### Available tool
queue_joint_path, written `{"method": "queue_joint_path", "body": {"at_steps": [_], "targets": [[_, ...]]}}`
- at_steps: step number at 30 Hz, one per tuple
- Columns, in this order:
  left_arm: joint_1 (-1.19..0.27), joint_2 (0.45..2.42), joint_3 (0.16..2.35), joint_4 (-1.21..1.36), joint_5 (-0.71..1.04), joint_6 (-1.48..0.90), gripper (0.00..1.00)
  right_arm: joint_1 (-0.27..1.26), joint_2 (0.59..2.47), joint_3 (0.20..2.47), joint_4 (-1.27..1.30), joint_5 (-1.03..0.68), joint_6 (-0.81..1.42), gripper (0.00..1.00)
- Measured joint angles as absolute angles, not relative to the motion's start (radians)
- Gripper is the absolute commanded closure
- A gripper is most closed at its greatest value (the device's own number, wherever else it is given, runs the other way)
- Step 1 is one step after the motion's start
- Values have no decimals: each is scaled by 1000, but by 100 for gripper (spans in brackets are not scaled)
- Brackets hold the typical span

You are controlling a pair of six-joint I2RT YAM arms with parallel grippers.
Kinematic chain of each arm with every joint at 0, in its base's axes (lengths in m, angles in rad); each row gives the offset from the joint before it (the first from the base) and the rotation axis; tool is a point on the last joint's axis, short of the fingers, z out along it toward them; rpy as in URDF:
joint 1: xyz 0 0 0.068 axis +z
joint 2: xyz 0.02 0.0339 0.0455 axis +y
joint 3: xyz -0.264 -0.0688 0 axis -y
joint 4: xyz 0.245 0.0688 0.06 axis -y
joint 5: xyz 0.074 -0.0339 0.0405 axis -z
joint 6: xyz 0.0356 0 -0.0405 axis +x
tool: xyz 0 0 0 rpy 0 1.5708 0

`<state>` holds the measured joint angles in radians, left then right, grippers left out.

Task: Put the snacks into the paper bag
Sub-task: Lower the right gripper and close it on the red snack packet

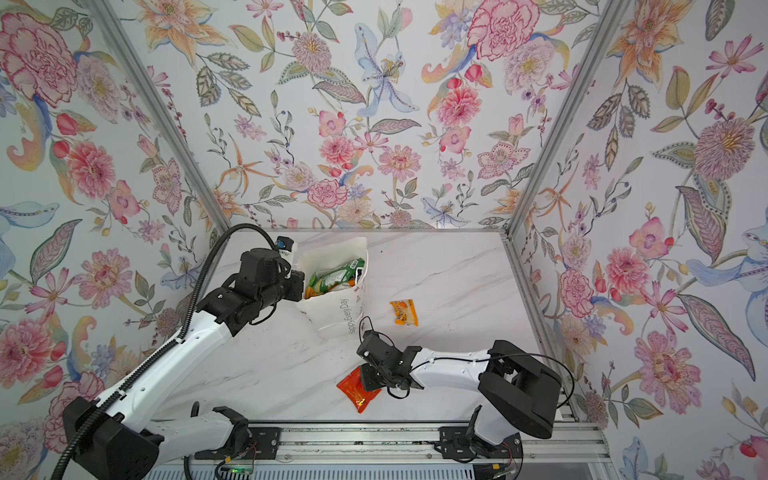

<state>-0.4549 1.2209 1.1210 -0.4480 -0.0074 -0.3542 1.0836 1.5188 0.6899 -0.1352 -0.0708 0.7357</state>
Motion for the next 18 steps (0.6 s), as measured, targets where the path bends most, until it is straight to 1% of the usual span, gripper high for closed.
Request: {"method": "queue_joint_path", "body": {"at_steps": [5, 8, 9, 12, 13, 16, 18], "targets": [[-455, 1221, 1121, -448, -14, -354, 100, 1085, 1523, 691, -136, -73, 741, 84], [-454, 1220, 1119, -448, -15, -354, 100, 1085, 1523, 691, -136, -73, 743, 88], [-454, 1219, 1119, -449, -15, -354, 100, 1085, 1523, 691, -136, -73, 743, 91], [-454, 1219, 1119, -449, -15, -354, 100, 1085, 1522, 691, -136, -75, 750, 95], [-454, 1219, 1119, -449, -15, -354, 100, 1085, 1522, 691, -136, -75, 751, 97], [-454, 1219, 1119, -449, -15, -354, 100, 1085, 1507, 691, -141, -75, 757, 100], [-454, 1219, 1119, -449, -15, -354, 100, 1085, 1482, 690, -147, -69, 763, 100]]}}
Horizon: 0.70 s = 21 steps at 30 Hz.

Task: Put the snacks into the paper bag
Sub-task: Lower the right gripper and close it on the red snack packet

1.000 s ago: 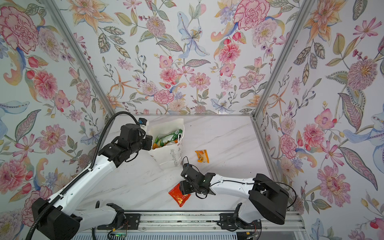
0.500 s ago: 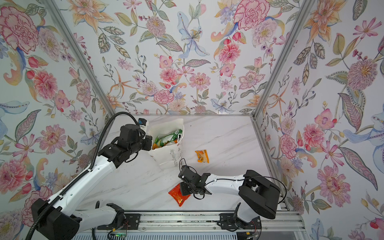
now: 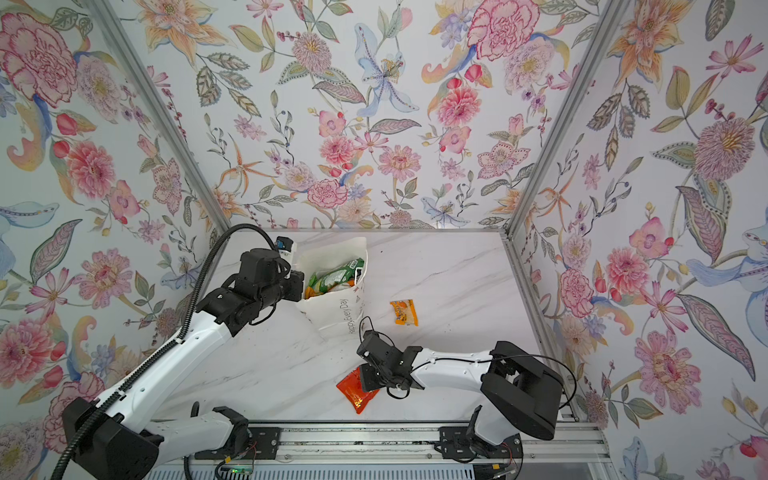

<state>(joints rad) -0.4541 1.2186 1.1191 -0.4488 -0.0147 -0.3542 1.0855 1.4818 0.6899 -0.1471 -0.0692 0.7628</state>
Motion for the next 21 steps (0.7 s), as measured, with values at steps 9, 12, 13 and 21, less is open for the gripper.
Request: {"method": "queue_joint_path", "body": {"at_steps": [9, 12, 13, 21], "targets": [[-454, 1219, 1119, -449, -15, -354, 100, 1037, 1319, 664, -171, -1, 807, 100], [-454, 1218, 1119, -450, -18, -354, 100, 1017, 1281, 656, -179, 24, 820, 100], [-454, 1217, 1119, -451, -19, -354, 100, 1011, 1267, 653, -187, 32, 824, 100], [-454, 1217, 1118, -451, -30, -354, 100, 953, 1152, 637, -235, 70, 831, 100]]}}
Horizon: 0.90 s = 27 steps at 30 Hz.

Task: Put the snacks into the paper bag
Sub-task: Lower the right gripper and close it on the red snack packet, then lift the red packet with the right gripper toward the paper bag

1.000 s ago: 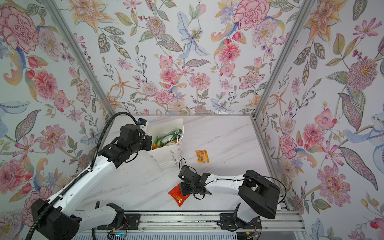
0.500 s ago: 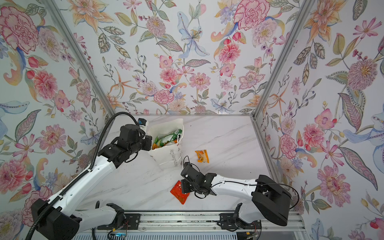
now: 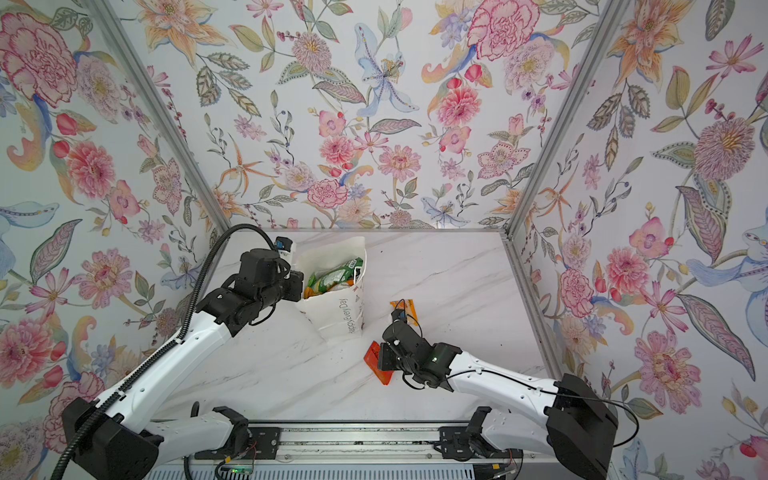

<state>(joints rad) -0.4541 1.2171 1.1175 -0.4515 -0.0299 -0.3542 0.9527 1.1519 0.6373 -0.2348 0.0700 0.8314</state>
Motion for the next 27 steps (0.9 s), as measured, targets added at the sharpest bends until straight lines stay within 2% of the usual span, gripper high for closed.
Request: {"method": "queue_joint_path", "body": {"at_steps": [17, 27], "targets": [[-454, 1213, 1117, -455, -30, -355, 100, 797, 1011, 662, -383, 99, 784, 100], [-454, 1212, 1117, -455, -29, -355, 100, 688, 1001, 865, -456, 106, 682, 100]]}}
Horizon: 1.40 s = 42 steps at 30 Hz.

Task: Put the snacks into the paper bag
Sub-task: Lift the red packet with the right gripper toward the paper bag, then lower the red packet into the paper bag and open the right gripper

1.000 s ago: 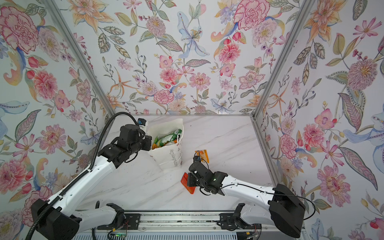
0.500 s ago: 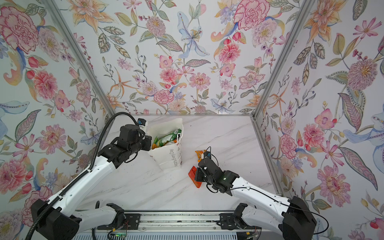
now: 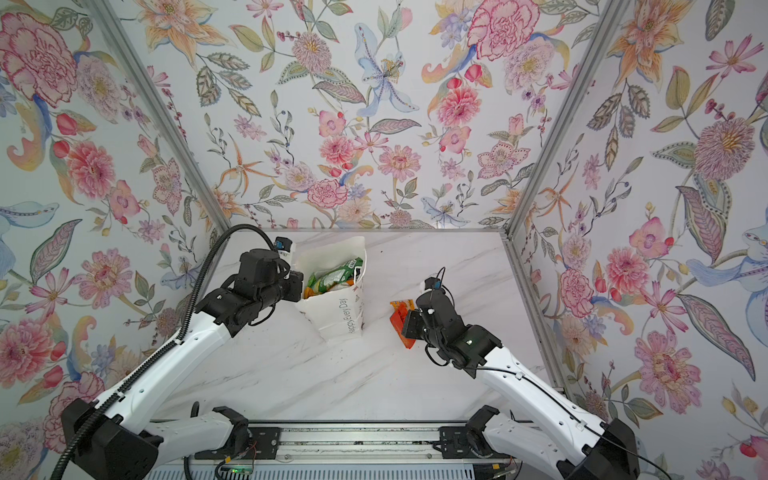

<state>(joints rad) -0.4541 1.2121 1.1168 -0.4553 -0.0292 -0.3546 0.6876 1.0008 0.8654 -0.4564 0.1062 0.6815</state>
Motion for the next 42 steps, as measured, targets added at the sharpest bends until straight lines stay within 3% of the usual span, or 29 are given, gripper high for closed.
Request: {"method": "queue_joint_path", "body": {"at_steps": [20, 33, 42], "targets": [[-453, 1212, 1117, -451, -6, -355, 100, 633, 1258, 1541, -530, 132, 458, 100], [-453, 1212, 1117, -451, -4, -355, 100, 793, 1525, 1897, -561, 113, 376, 100], [-453, 1212, 1117, -451, -4, -355, 100, 865, 1669, 1969, -577, 83, 362, 100]]}}
